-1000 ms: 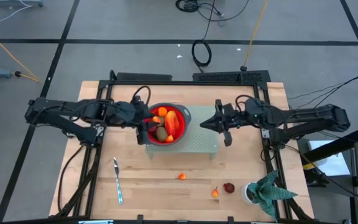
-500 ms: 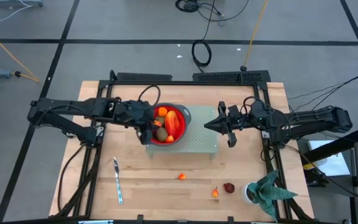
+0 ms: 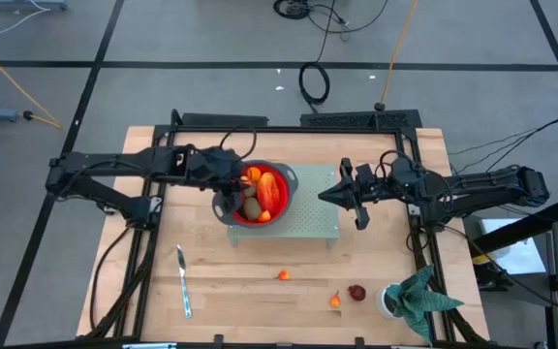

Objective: Pick & Place Fruit
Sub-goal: Put the peach fruit into the strainer

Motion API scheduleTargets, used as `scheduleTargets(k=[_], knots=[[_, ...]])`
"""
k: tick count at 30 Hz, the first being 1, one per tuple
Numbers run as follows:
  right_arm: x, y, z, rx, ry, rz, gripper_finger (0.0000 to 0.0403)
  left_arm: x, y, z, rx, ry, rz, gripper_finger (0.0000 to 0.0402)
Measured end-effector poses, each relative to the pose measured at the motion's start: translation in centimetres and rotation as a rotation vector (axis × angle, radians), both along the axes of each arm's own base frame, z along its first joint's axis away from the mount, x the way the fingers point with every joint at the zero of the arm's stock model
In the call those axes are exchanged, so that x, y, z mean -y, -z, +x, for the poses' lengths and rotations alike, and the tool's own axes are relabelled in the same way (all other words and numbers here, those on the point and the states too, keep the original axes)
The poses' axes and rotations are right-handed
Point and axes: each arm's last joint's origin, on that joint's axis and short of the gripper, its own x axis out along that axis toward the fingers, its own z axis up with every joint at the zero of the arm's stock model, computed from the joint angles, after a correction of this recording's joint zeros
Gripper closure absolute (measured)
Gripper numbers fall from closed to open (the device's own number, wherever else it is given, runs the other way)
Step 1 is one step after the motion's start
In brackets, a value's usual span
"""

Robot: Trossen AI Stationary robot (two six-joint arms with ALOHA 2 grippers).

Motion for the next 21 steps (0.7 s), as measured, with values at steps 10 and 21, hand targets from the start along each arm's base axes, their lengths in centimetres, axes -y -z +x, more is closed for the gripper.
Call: scheduleTargets(k=[10, 21], knots=[[0.0, 0.0, 0.0, 0.001, 0.000, 0.000, 0.0402, -0.2, 1.2, 0.5, -0.081, -0.001, -0.019, 0.0282], [0.0, 0.0, 0.0, 0.002, -0.001, 0.000, 0.0402, -0.3, 1.3, 0.7, -0.080, -0.027, 0.000, 0.0281]])
